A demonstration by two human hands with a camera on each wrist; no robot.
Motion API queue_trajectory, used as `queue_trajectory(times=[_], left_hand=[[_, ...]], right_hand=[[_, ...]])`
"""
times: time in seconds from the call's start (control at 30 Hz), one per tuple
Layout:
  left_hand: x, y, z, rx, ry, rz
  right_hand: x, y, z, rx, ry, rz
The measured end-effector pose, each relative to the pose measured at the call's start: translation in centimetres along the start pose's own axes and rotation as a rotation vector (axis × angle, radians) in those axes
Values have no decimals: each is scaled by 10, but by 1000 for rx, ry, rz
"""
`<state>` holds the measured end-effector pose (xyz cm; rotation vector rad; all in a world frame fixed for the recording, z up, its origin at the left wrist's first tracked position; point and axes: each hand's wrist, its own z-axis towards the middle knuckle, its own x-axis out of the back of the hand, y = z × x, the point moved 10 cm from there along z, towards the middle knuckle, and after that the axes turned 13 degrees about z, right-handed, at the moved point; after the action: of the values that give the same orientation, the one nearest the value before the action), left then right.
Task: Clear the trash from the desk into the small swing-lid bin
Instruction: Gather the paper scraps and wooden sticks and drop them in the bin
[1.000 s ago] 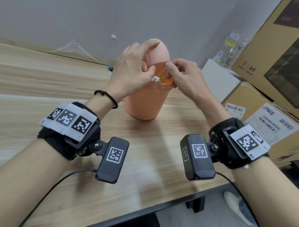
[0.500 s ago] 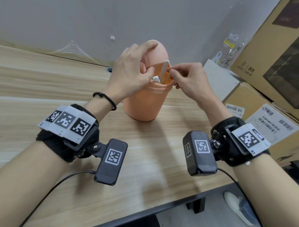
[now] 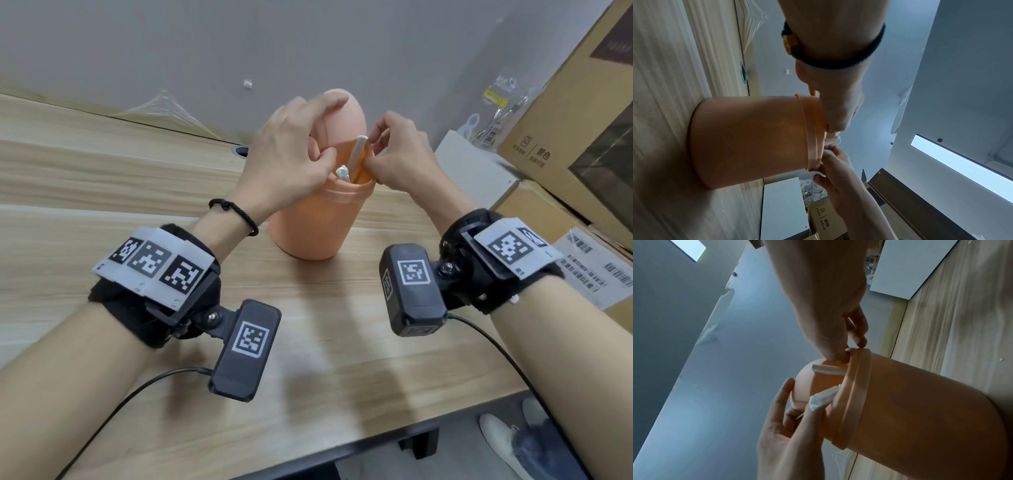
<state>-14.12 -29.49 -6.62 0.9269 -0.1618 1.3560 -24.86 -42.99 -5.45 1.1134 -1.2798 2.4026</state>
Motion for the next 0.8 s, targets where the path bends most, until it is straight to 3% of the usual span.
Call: queue_trajectory(times=[0.13, 0.27, 0.4, 0.53, 0.67, 0.8], left_hand=[[0, 1, 0, 2, -13, 3], [0, -1, 0, 17, -2, 20], [-1, 0, -1, 17, 2, 27], [-1, -1, 0, 22, -6, 14], [-2, 0, -1, 18, -14, 20], [-2, -1, 0, 18, -14, 27]], right_hand=[[-3, -4, 4, 16, 23, -84], [-13, -2, -7, 71, -121, 139], [1, -12, -20, 181, -84, 279], [2, -24, -32, 253, -104, 273], [-2, -22, -40, 233, -170, 277], [8, -18, -39, 239, -87, 218]])
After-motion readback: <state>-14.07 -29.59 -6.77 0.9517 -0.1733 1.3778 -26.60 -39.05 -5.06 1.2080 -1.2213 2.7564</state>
